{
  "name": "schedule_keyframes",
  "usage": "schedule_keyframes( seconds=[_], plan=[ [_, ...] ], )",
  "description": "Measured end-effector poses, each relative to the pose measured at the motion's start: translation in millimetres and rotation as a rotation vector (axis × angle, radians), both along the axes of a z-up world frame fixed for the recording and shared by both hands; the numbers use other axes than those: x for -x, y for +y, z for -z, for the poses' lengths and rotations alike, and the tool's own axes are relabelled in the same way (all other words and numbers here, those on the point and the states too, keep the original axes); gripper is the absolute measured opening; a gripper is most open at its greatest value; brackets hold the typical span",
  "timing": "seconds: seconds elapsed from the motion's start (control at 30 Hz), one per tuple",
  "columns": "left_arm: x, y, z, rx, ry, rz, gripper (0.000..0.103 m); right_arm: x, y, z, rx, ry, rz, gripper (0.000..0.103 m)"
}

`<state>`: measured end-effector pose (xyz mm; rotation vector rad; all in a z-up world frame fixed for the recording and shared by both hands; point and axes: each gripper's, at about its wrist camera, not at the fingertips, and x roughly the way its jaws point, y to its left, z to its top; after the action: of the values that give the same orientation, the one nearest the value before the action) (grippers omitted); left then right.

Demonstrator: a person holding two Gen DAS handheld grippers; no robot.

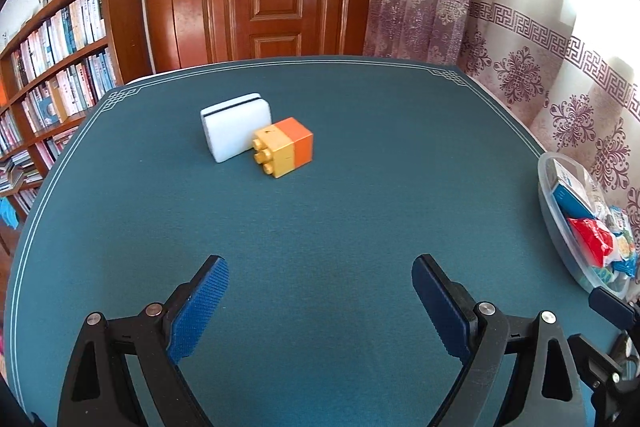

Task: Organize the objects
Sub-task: 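Withdraw both grippers from the basin toward the sponge and orange block, then close the right gripper on the orange-yellow toy block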

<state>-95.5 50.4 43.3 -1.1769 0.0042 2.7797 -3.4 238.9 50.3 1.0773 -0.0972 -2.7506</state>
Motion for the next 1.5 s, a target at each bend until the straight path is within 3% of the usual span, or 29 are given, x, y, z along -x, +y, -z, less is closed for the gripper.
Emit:
schedule_keyframes(
  seconds=[0.57, 1.17, 1.3, 1.4, 1.5],
  plan=[
    [9.2, -89.8, 11.3, 0.013, -0.023, -0.188, 0.096, 107.2, -92.8, 19.8, -0.001, -0.051, -0.118, 0.074],
    [13.0, -117.8, 16.6, -0.014, -0.046, -0.275, 0.096, 198.2, -163.8, 28.0, -0.038, -0.05, -0.218, 0.074],
    [14.6, -119.3, 20.7, -0.017, -0.057, -0.283, 0.096, 209.7, -168.1, 28.1, -0.007, -0.056, -0.218, 0.074],
    [15.7, -118.7, 23.2, -0.019, -0.068, -0.284, 0.096, 216.7, -173.8, 26.9, -0.022, -0.046, -0.226, 0.071],
    [14.6, -118.9, 23.9, -0.018, -0.068, -0.281, 0.096, 222.3, -175.3, 30.2, -0.029, -0.061, -0.226, 0.058]
  ],
)
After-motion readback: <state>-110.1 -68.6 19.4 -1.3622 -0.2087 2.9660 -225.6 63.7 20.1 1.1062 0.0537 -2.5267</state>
